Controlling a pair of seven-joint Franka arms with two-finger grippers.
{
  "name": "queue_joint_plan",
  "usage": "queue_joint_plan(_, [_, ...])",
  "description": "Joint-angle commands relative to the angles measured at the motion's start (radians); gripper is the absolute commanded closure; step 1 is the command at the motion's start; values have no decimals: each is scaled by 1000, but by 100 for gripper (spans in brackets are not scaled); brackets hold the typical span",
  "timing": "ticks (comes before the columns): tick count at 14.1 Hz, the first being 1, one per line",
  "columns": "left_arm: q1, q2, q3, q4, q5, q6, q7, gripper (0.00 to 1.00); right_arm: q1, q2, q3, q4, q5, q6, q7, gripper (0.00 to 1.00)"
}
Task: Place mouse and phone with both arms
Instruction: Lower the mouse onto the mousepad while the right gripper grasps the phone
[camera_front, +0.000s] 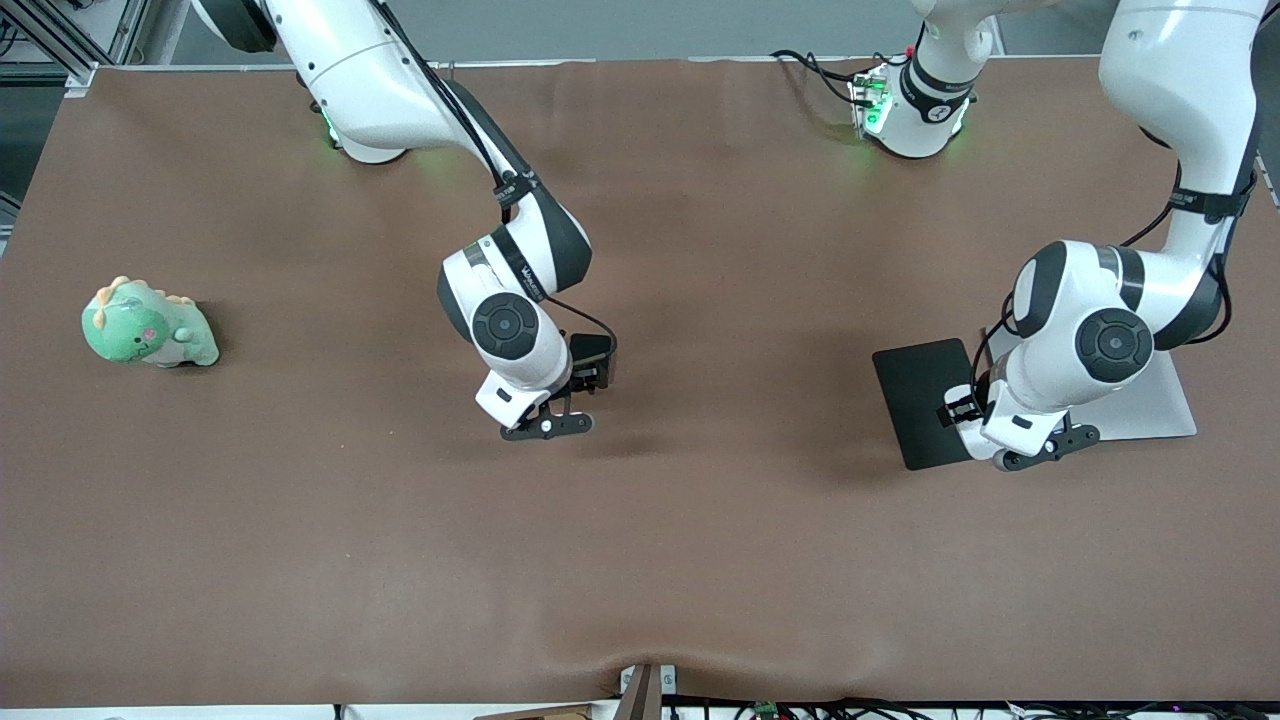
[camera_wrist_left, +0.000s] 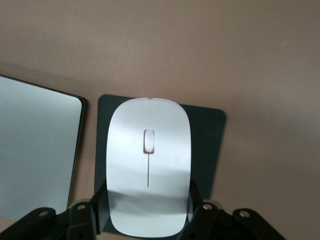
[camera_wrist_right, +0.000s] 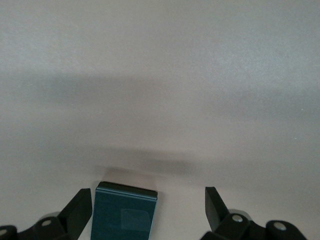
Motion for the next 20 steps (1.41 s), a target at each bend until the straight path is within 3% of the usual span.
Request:
queue_joint_plan(1, [45,25,-13,-23,22,47,43,100,31,34,-9,7,-19,0,79,0])
queue_joint_plan(4, [45,57,-13,-26,22,66,43,100,41,53,-8,4,-9,25,136,0])
queue_joint_plan(13, [38,48,-14,-171,23,241,43,100,50,71,-6,-8,54,28,164,0])
queue_joint_plan(19, [35,44,-22,-196,23,261,48,100,67,85,-6,-13,56,28,164,0])
queue_joint_plan(20, [35,47,-22,-192,23,261,62,88,67,87,-6,-14,56,28,164,0])
